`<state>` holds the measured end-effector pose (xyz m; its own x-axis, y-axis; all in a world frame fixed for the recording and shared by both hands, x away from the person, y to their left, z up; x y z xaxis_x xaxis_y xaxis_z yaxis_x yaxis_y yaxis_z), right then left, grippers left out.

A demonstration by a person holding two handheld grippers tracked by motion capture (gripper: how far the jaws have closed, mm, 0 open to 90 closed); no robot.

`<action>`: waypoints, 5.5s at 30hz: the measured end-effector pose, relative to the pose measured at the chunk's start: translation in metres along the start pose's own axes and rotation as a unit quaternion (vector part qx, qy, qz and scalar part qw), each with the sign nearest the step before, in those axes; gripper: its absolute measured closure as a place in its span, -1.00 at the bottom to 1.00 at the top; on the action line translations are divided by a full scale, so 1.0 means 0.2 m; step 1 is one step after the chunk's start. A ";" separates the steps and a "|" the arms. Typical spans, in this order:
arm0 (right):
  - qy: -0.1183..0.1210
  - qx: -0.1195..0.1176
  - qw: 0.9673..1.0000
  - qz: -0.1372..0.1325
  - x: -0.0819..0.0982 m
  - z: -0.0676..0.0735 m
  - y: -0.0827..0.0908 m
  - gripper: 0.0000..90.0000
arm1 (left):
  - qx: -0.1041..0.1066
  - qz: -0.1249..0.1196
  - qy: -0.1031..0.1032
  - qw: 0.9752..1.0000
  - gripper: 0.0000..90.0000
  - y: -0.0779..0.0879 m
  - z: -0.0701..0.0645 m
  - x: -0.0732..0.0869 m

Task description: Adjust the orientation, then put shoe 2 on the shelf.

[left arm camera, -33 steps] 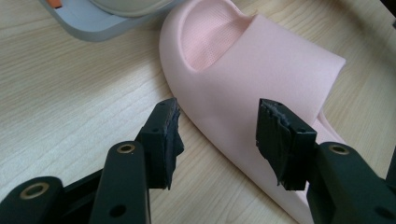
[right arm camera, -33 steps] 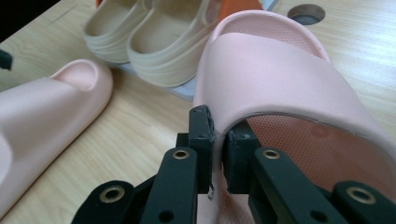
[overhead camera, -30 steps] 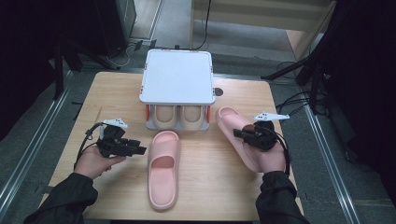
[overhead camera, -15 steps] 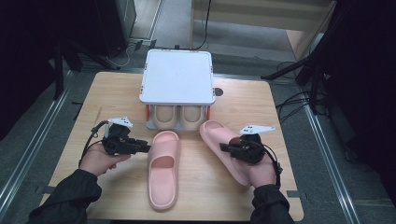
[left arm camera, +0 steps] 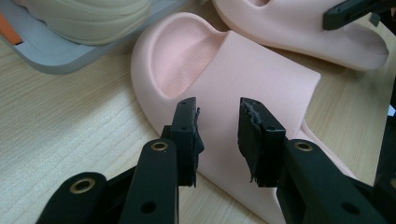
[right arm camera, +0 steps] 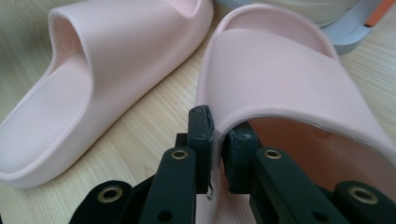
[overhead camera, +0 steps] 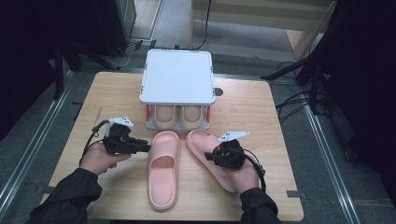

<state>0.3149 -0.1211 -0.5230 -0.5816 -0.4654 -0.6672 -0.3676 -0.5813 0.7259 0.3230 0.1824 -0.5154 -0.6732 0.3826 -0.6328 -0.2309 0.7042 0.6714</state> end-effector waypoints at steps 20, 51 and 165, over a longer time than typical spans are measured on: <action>-0.015 0.000 1.000 -0.006 -0.01 0.17 -0.14 0.71 | 0.001 0.011 -0.006 1.000 0.50 -0.02 -0.01 0.01; -0.066 0.040 0.997 -0.018 0.10 -0.19 0.11 0.90 | -0.012 0.014 0.023 1.000 0.65 -0.03 0.08 0.03; -0.112 0.084 0.987 -0.080 -0.02 0.33 -0.29 0.36 | -0.012 0.002 0.037 0.999 0.14 0.03 0.07 0.00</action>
<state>0.2903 -0.0409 -0.5504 -0.6460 -0.2067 -0.7348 -0.5712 -0.5076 0.6450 0.3305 0.1942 -0.5172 -0.7244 0.3399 -0.5997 -0.2432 0.6881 0.6837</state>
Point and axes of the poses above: each handheld gripper's, and its own axes: y roughly backward along the jaws, x roughly out of its underside, z roughly to its left, the point moved 5 cm from there along -y, roughly forward along the jaws, and after that the axes turned 3 degrees about x, right-handed, at the moved point
